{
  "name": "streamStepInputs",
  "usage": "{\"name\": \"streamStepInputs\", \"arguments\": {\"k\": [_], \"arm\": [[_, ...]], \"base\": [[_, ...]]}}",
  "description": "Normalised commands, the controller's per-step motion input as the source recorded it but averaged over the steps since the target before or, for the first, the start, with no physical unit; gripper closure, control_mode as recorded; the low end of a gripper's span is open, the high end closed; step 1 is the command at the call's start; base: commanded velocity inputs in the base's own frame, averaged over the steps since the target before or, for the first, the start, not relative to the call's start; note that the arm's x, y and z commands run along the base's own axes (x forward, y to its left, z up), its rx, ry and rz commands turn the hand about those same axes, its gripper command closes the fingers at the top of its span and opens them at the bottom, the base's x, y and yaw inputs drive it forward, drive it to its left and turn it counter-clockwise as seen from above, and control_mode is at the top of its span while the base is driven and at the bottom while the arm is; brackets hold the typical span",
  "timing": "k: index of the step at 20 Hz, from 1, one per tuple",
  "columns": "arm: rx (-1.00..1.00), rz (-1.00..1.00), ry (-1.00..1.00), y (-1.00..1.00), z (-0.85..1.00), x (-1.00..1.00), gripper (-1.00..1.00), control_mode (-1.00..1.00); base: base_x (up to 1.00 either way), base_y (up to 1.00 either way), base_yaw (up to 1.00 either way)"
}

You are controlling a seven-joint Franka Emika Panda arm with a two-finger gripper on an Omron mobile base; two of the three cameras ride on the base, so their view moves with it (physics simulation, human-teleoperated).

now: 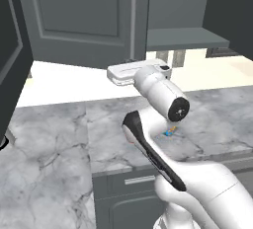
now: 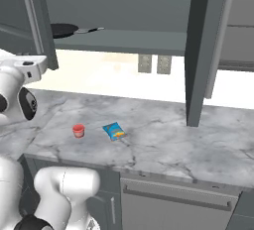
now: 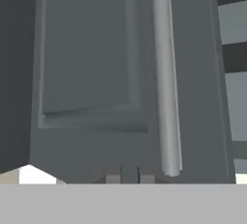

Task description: Pick the pan from the cabinet and place it on the stove. Then turn on the stove burner for the pan.

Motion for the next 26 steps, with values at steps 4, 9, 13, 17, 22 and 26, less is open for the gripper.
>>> {"name": "streamStepInputs", "arguments": {"k": [4, 9, 13, 17, 22, 26], "arm": [[0.00, 0.02, -0.02, 0.66, 0.00, -0.80, -1.00, -1.00], [0.09, 0.00, -0.07, -0.34, 0.14, -0.91, -1.00, -1.00], [0.21, 0.01, 0.00, -0.83, 0.21, -0.59, -1.00, -1.00], [0.27, 0.06, 0.01, -0.96, 0.27, -0.38, -1.00, -1.00], [0.28, 0.10, 0.14, -0.82, 0.36, -0.05, -1.00, -1.00], [0.28, 0.10, 0.21, -0.63, 0.11, 0.00, -1.00, -1.00]], "base": [[0.00, 0.00, 0.00], [0.00, 0.00, 0.00], [0.00, 0.00, 0.00], [0.00, 0.00, 0.00], [0.00, 0.00, 0.00], [0.00, 0.00, 0.00]]}}
